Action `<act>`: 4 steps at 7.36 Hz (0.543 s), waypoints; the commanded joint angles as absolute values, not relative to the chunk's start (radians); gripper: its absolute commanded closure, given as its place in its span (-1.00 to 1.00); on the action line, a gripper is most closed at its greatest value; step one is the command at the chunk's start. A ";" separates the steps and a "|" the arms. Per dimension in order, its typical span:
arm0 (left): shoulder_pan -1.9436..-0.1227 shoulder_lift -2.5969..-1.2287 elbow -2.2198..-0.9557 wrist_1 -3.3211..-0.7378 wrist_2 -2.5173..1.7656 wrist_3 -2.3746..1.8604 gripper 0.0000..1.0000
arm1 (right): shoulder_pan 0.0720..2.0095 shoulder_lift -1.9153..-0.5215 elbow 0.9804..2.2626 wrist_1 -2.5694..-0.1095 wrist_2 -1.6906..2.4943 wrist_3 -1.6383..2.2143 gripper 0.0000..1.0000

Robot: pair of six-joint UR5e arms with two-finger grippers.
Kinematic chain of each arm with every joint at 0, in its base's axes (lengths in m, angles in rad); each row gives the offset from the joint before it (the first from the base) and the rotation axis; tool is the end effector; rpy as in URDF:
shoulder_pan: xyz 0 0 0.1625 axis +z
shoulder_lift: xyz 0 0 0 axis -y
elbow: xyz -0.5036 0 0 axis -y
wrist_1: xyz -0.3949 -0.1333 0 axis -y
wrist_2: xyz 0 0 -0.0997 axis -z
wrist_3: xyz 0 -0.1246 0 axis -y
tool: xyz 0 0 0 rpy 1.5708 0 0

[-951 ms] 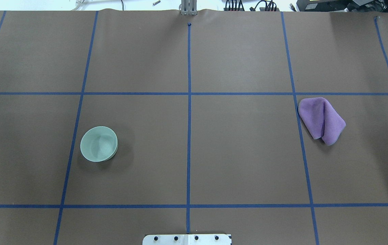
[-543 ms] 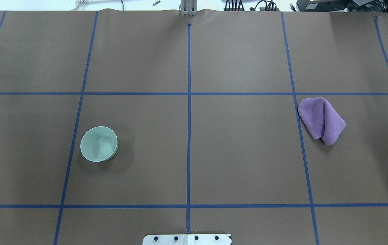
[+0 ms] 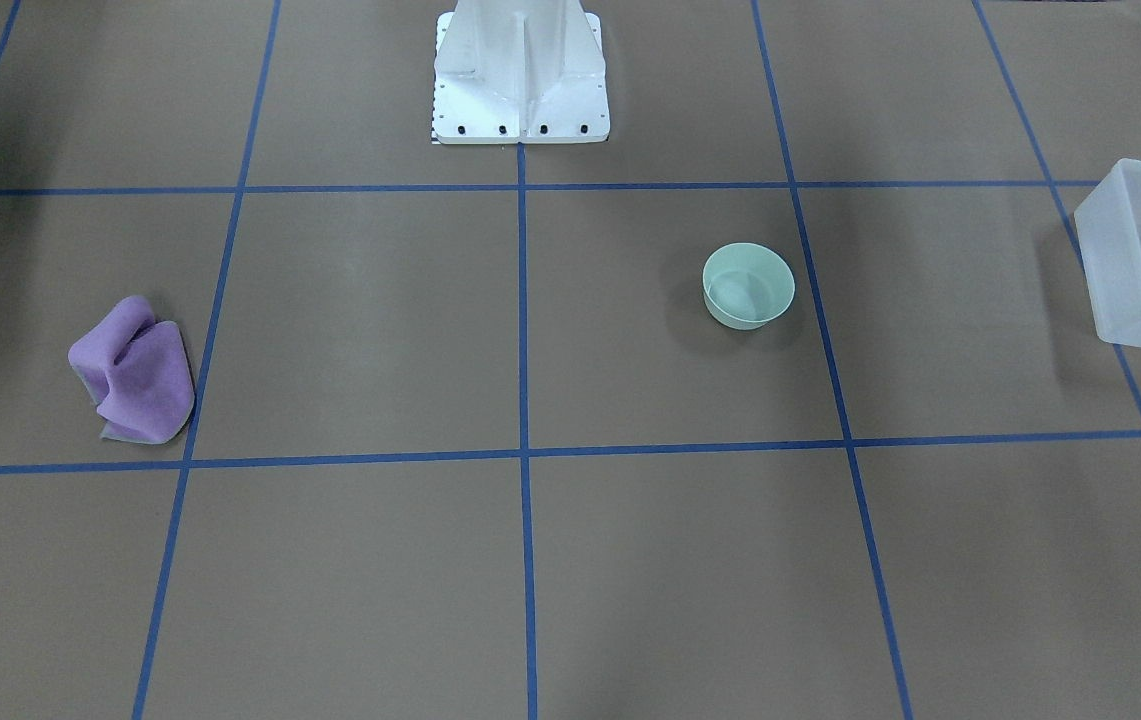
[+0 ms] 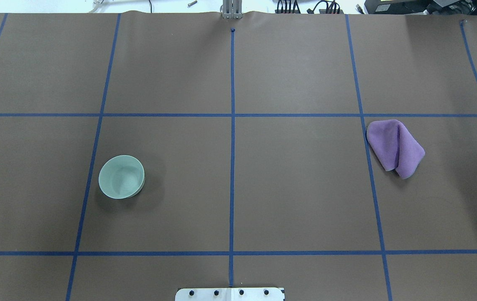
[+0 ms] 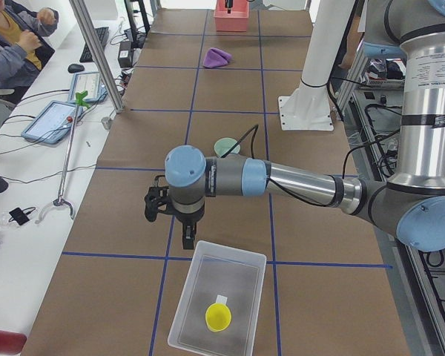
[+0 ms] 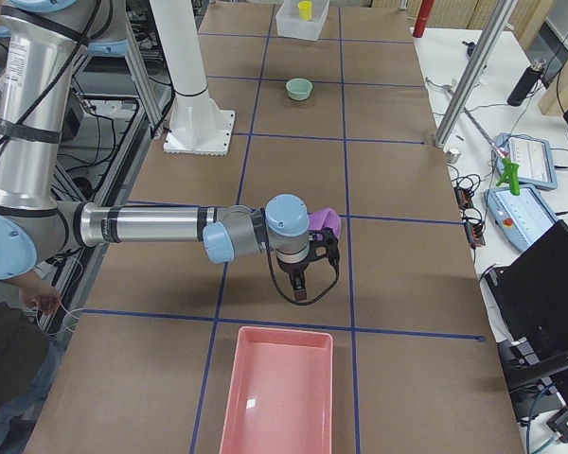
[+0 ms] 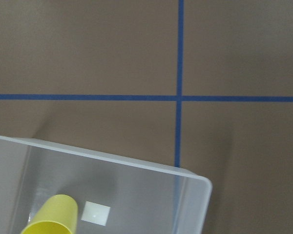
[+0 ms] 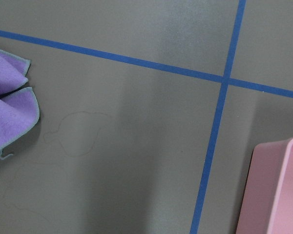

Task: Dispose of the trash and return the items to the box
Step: 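Release the yellow cup in the clear box and raise the left gripper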

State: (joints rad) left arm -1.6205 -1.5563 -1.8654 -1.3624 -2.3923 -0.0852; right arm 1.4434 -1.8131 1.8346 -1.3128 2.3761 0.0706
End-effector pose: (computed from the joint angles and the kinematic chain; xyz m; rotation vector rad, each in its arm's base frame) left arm -0.0658 -0.4751 0.6344 0.0531 0.8225 -0.0977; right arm -0.0069 -0.3960 0.6984 0.1840 -0.8227 -0.1659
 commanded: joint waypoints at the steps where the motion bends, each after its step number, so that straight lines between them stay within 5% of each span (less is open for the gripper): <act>1: -1.388 -1.607 -2.012 -1.392 -2.395 -0.500 -0.95 | 1.443 -1.813 1.835 -1.312 2.376 0.071 -1.00; 4: -0.953 -1.688 -1.982 -1.707 -2.217 -1.132 -0.94 | 1.443 -1.813 1.835 -1.312 2.376 0.071 -1.00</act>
State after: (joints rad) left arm -1.1504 -1.6384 -1.9987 -1.5895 -2.3127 -0.8698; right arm 1.4434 -1.8132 1.8346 -1.3116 2.3761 0.0706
